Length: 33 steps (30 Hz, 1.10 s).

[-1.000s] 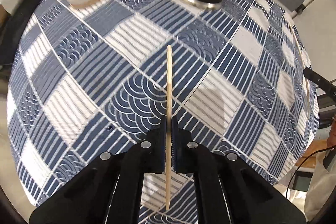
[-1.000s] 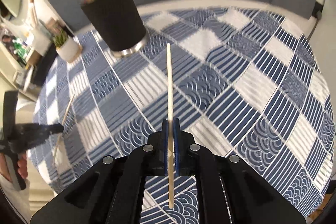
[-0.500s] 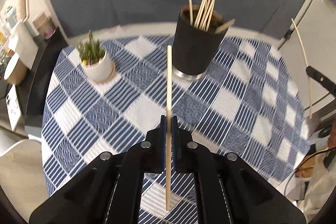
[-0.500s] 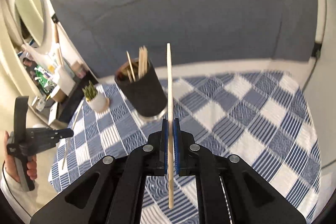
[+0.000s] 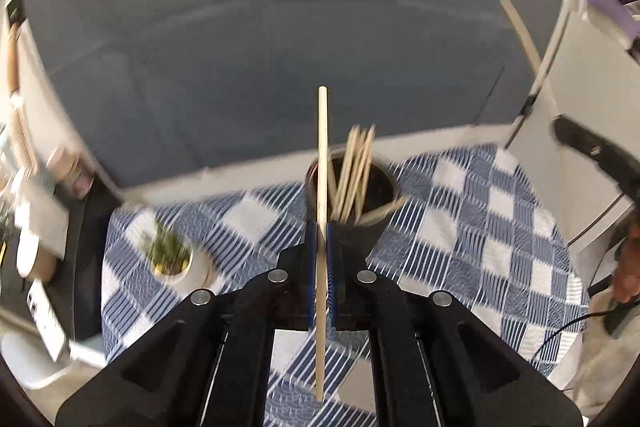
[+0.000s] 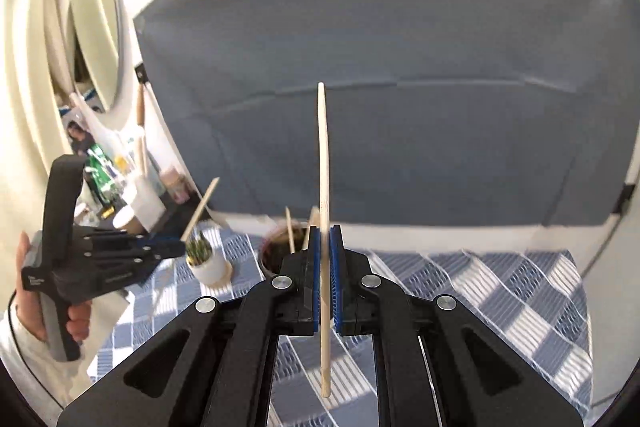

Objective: Organize utensils
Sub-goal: 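Lift both held sticks upright and carry them over the black cup, then lower both sticks into the cup and open both grippers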

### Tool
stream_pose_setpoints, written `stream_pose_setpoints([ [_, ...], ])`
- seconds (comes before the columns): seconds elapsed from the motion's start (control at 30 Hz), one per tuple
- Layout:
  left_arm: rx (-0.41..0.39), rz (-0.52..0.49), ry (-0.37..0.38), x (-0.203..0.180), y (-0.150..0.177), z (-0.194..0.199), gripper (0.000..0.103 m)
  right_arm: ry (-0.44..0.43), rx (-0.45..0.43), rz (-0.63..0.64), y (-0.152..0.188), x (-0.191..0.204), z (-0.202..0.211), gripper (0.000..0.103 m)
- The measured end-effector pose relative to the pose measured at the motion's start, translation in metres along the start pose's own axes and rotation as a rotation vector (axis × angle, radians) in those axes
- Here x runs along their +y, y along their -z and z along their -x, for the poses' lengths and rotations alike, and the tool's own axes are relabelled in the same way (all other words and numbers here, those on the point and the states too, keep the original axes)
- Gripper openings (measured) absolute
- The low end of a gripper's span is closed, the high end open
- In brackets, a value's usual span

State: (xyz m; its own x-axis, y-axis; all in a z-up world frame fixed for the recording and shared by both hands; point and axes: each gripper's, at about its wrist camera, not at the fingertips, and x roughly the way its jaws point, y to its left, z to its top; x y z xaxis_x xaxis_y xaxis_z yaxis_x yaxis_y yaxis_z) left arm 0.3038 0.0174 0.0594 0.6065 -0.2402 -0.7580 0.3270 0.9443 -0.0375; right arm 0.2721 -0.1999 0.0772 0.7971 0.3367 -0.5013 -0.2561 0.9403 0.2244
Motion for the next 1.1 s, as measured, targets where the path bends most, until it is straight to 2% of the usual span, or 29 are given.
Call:
stream_pose_setpoints([
  [0.17, -0.145, 0.003, 0.128, 0.0, -0.029, 0.003, 0.005, -0.088, -0.058, -0.042, -0.009, -0.006, -0.033, 0.005],
  [0.3, -0.255, 0.063, 0.259, 0.015, -0.048, -0.004, 0.005, -0.185, -0.078, -0.127, -0.011, -0.016, -0.066, 0.005],
  [0.37, -0.299, 0.078, 0.283, 0.022, -0.053, -0.013, 0.005, -0.192, -0.077, -0.134, -0.011, -0.017, -0.08, 0.005],
  [0.5, -0.327, 0.131, 0.347, 0.043, -0.058, -0.041, 0.005, -0.217, -0.069, -0.127, -0.012, -0.012, -0.111, 0.005],
  [0.73, -0.332, 0.149, 0.364, 0.057, -0.056, -0.092, 0.005, -0.241, -0.053, -0.059, -0.012, -0.003, -0.164, 0.005],
  [0.93, -0.321, 0.123, 0.364, 0.049, -0.05, -0.122, 0.005, -0.262, -0.052, -0.087, 0.002, -0.007, -0.2, 0.005],
  [1.1, -0.296, 0.062, 0.324, 0.031, -0.044, -0.14, 0.005, -0.264, -0.017, -0.116, 0.022, -0.016, -0.213, 0.005],
])
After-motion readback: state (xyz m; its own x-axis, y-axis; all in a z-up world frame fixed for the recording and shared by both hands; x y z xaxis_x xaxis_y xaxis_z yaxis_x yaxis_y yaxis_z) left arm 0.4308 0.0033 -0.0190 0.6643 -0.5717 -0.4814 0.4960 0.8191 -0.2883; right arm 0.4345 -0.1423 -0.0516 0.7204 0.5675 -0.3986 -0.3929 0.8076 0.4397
